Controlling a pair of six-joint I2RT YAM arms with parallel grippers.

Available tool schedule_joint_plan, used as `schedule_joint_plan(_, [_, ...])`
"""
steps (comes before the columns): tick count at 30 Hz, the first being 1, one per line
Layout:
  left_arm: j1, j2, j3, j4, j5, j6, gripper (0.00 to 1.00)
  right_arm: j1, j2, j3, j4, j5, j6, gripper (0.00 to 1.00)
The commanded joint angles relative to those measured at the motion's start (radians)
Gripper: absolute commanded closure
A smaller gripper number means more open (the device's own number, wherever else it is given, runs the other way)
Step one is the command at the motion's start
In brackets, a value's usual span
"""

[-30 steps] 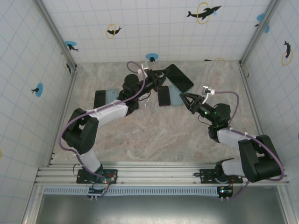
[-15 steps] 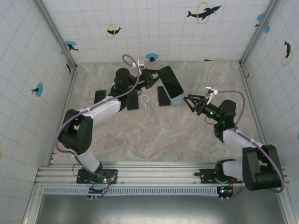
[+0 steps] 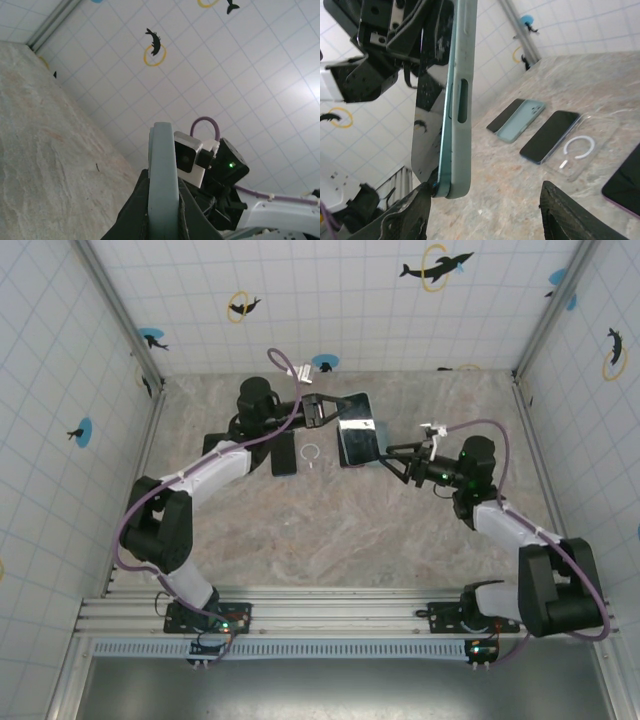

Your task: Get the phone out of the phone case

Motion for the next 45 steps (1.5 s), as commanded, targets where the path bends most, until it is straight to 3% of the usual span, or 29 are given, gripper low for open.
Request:
schedule_joint_plan(1, [0.01,-0.042,0.046,0.048,0.097,0.043,0.96,0.02,0.029,0.055,-0.032,-0.069,-0.053,0.43])
schedule_joint_plan(10, [0.012,-0.055,0.046,-0.01,0.131,0.091,0.95,0.038,0.074,0.086,-0.046,-0.107,-0.077,0.53])
schedule_joint_plan(22, [0.015,-0.061,0.046,0.032,0.168,0.026,0.96,0.038,0.127,0.11,-0.065,-0.141,-0.094,0.68])
schedule_joint_plan(45, [0.021,-0.045,0.029,0.159,0.179,-0.09,0.97,0.032,0.129,0.102,0.041,-0.164,-0.008,0.7])
